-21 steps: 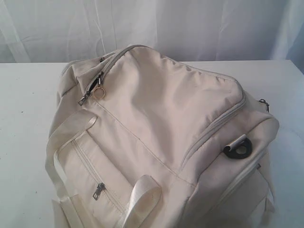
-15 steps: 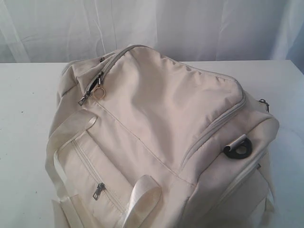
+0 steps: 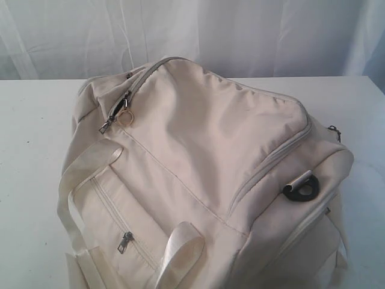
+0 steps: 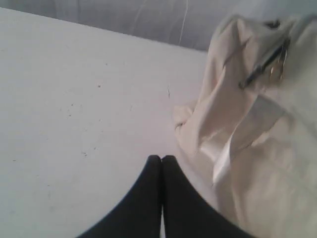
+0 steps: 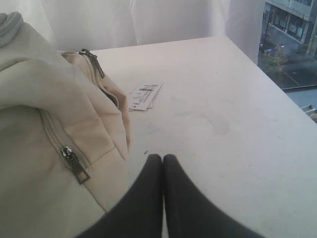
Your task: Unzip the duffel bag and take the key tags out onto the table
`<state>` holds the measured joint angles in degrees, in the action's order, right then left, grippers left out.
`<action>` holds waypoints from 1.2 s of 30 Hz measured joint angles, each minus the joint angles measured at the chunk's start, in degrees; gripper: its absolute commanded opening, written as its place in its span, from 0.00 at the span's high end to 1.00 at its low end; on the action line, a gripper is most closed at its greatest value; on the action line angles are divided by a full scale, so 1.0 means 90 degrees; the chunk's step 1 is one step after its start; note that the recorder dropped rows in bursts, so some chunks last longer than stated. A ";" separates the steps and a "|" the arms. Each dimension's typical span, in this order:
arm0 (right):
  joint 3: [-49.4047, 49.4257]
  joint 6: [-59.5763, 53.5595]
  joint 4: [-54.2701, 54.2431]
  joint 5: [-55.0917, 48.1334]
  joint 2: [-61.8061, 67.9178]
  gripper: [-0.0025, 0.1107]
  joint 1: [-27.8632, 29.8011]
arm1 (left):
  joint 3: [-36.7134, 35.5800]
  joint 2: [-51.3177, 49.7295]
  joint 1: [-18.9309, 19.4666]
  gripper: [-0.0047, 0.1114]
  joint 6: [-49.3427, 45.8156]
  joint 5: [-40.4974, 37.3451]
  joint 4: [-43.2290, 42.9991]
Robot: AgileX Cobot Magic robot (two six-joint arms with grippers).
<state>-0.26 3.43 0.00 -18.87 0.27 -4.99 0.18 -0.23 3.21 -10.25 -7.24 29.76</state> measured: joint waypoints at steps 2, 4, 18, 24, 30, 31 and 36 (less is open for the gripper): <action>0.0000 0.0000 0.0000 0.0000 0.0000 0.98 0.0000 | 0.0000 0.0000 0.0000 0.96 0.0290 0.0297 0.0427; 0.0000 0.0000 0.0000 0.0000 0.0000 0.98 0.0000 | 0.0000 0.0000 0.0000 0.96 0.0627 0.0570 0.0894; 0.0000 0.0000 0.0000 0.0000 0.0000 0.98 0.0000 | 0.1432 -0.0681 0.0000 0.96 0.0979 0.1155 -0.1185; 0.0000 0.0000 0.0000 0.0000 0.0000 0.98 0.0000 | 0.2479 -0.3064 0.0000 0.96 0.0968 0.0990 -0.2273; 0.0000 0.0000 0.0000 0.0000 0.0000 0.98 0.0000 | 0.3246 -0.4825 -0.0013 0.96 0.0968 0.0804 -0.2409; 0.0000 0.0000 0.0000 0.0000 0.0000 0.98 0.0000 | 0.3361 -0.5105 -0.0079 0.96 0.0946 0.0704 -0.2409; 0.0000 0.0000 0.0000 0.0000 0.0000 0.98 0.0000 | 0.4003 -0.6257 -0.0729 0.96 0.0115 0.0311 -0.2421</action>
<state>-0.26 3.43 0.00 -18.87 0.27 -4.99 36.21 -56.54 -3.35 -9.21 -4.44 7.97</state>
